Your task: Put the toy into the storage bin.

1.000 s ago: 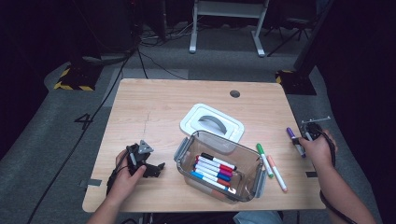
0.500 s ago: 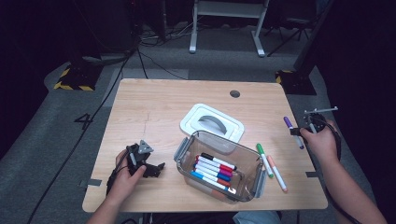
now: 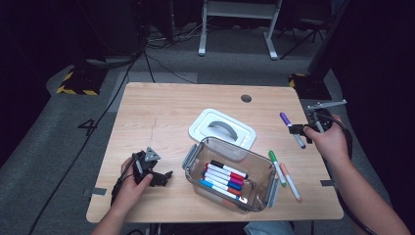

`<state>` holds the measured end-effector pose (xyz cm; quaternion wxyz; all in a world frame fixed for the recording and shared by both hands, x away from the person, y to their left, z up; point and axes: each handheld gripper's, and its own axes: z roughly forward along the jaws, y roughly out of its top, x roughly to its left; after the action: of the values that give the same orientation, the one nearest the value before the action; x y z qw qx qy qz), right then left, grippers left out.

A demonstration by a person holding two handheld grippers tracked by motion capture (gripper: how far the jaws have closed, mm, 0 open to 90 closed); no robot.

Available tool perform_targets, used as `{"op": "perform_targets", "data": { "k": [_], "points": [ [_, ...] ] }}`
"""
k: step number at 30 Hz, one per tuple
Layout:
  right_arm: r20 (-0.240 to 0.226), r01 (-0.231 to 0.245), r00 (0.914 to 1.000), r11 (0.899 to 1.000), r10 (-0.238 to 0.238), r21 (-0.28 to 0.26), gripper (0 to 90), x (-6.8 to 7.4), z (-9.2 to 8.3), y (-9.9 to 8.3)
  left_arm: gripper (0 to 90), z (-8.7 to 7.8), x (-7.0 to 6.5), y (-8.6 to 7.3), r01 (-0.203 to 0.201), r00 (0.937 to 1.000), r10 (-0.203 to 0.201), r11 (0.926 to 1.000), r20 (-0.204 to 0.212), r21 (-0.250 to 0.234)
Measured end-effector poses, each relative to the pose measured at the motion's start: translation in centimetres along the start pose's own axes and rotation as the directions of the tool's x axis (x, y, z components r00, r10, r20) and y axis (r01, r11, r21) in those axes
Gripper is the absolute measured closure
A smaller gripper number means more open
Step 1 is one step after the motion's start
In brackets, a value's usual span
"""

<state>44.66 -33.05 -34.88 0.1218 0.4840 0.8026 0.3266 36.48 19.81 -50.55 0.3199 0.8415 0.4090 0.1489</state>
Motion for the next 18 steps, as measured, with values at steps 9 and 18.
{"op": "perform_targets", "data": {
  "k": [9, 18],
  "points": [
    [-0.13, 0.117, 0.9847, 0.993, -0.116, -0.005, 77.2, 6.3, -0.9, 1.3, 0.1, 0.1, 0.0, 0.1, 0.004, 1.0, -0.004, 1.0, 0.004, 0.002],
    [-0.257, 0.207, 0.9458, 0.978, -0.199, 0.003, 77.1, 11.1, -1.0, 1.7, 0.2, 0.1, 0.0, 0.1, 0.003, 1.0, -0.003, 1.0, 0.006, 0.004]
  ]
}}
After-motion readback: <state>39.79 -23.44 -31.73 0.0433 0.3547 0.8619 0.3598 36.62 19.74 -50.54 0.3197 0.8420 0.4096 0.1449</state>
